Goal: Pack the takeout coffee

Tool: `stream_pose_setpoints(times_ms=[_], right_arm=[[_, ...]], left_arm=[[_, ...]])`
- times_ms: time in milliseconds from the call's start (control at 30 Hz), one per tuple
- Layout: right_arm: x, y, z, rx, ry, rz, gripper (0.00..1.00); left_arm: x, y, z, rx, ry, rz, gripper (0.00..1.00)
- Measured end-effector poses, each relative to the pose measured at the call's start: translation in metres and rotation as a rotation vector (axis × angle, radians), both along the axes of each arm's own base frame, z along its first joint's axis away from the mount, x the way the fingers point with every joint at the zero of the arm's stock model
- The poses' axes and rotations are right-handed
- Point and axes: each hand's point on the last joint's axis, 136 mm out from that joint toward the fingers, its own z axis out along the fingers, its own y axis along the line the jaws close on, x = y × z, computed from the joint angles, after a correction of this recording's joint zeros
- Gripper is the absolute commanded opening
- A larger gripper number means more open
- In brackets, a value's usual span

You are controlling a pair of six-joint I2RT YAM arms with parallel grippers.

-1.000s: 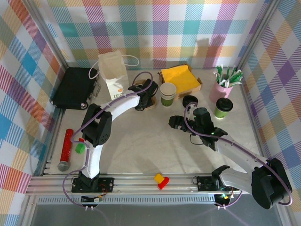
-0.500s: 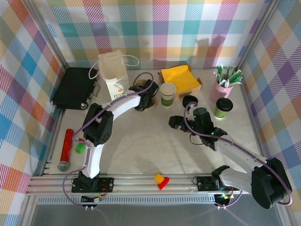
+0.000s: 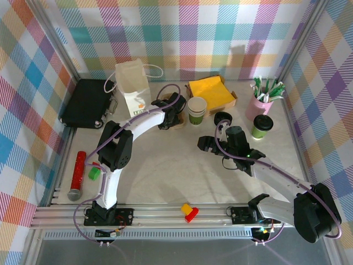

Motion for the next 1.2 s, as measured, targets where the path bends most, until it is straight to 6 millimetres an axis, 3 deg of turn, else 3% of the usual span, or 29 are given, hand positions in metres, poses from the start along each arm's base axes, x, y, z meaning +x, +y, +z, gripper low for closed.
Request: stream_pose_setpoints(times_ms=[533, 1200], right_arm=[[0.000, 0.000, 0.000, -0.001, 0.001, 0.000, 0.87], [0.000, 0.000, -0.001, -0.002, 0.003, 0.000, 0.87]], left_arm=[[0.000, 0.000, 0.004, -0.015, 0.004, -0.011, 0.05], [-0.010, -0.002, 0.051, -0.100, -0.049, -0.028, 0.00]])
